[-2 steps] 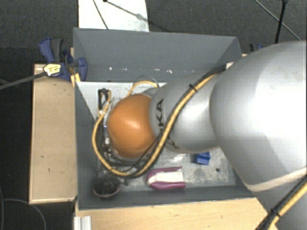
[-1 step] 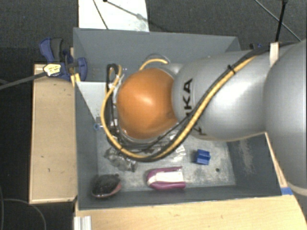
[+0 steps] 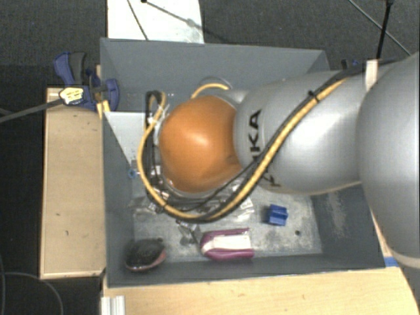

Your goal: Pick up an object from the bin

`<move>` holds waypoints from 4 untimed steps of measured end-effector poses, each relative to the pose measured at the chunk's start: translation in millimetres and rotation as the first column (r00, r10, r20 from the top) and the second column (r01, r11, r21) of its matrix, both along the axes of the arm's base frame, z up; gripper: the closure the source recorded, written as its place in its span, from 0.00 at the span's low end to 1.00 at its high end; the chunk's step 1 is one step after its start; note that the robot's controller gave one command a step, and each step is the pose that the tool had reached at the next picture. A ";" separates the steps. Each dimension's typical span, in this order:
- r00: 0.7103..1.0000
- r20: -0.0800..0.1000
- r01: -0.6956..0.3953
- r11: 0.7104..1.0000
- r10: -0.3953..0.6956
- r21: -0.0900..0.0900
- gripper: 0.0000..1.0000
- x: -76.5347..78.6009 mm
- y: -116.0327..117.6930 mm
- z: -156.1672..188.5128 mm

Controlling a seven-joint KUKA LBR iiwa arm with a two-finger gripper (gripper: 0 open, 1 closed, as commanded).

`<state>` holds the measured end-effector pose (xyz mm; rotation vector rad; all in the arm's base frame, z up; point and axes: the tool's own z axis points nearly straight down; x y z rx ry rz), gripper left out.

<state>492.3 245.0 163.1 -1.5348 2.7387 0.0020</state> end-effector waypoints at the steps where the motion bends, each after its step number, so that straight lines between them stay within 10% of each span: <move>1: 0.974 -0.005 -0.226 0.974 0.226 -0.002 0.00 2.1 -2.4 -95.8; 2: 0.853 0.000 -0.522 0.853 0.522 -0.002 0.00 -13.4 9.3 -92.3; 3: 0.856 0.003 -0.517 0.856 0.517 -0.002 1.00 -12.0 9.4 -91.6; 4: 0.884 0.010 -0.467 0.884 0.467 -0.003 1.00 36.0 -9.2 28.3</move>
Offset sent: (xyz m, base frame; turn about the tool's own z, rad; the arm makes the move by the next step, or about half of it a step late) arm 0.0033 -0.0022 -0.0931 -0.2294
